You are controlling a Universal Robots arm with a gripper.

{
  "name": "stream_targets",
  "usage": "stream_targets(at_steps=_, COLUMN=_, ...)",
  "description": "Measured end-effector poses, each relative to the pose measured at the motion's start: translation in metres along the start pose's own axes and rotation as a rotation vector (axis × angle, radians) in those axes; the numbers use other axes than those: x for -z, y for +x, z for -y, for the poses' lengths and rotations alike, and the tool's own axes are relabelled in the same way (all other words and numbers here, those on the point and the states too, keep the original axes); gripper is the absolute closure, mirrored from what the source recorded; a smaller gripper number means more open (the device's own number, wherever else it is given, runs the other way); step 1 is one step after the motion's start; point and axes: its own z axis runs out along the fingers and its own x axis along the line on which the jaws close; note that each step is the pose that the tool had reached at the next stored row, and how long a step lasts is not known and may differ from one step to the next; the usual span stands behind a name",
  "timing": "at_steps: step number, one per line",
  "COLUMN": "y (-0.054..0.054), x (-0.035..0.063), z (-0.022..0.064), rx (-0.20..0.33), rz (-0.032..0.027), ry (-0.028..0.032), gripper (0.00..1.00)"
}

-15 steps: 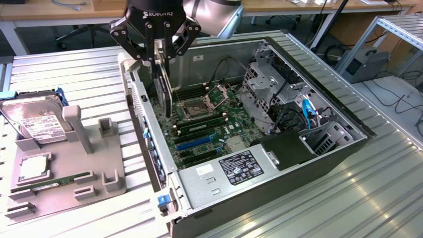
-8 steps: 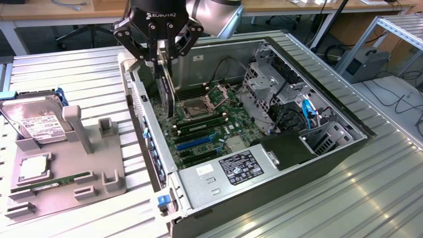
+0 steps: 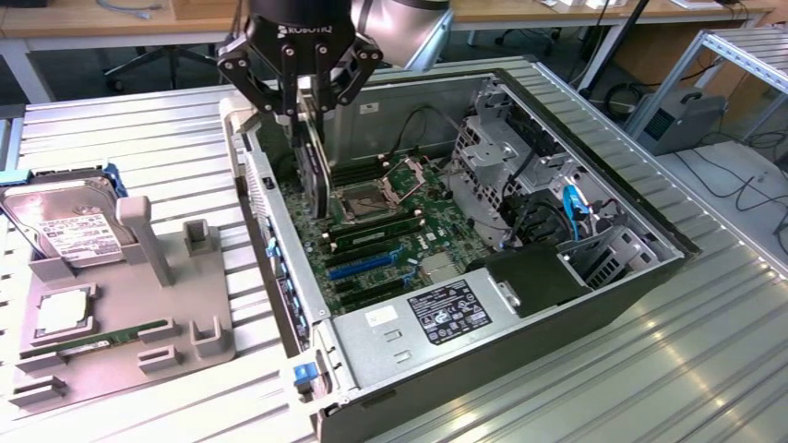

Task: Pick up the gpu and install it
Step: 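Pick up the gpu and move the gpu toward the slot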

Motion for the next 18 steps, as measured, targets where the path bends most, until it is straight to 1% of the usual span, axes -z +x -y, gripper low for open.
stream_targets(at_steps=13, y=-0.0037, x=-0.0034, z=-0.0003, rx=0.000, rz=0.0000, ry=0.0000, gripper=0.73)
stream_targets(at_steps=18, y=-0.0091, x=-0.0074, z=-0.0007, rx=0.000, rz=0.0000, ry=0.0000, gripper=0.73)
